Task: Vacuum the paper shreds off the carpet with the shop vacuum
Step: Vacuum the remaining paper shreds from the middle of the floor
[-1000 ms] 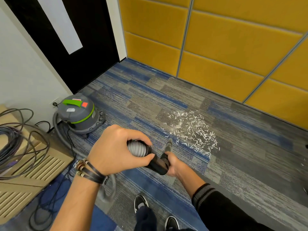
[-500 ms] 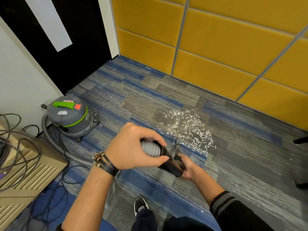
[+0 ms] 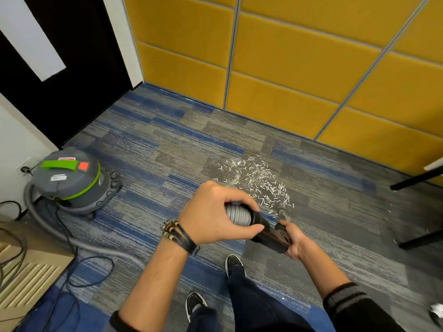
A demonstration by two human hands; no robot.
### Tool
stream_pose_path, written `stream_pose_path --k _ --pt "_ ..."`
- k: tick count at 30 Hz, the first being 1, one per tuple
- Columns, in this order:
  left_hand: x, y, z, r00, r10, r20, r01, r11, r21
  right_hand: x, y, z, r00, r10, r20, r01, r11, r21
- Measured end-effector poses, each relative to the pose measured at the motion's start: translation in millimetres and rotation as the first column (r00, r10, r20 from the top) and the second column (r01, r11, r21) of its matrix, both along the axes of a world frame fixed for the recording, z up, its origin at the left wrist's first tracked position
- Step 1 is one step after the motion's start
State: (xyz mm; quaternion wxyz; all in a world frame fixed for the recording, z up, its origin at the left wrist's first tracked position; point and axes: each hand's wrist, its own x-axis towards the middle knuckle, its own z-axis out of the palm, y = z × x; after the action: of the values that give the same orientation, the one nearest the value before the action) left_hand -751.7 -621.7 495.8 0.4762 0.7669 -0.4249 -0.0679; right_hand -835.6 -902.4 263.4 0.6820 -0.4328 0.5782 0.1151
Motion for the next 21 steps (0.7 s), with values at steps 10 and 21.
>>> stream_pose_path --k 10,21 --pt "27 0 7 0.999 0.005 -0.049 0.0 0.995 0.097 22 39 1 0.999 -0.023 -0.042 0.034 0.958 0.286" --pt "45 27 4 0.997 0.067 -0.044 -0.064 0.995 0.076 29 52 17 1.0 0.024 0.012 -0.026 0.97 0.241"
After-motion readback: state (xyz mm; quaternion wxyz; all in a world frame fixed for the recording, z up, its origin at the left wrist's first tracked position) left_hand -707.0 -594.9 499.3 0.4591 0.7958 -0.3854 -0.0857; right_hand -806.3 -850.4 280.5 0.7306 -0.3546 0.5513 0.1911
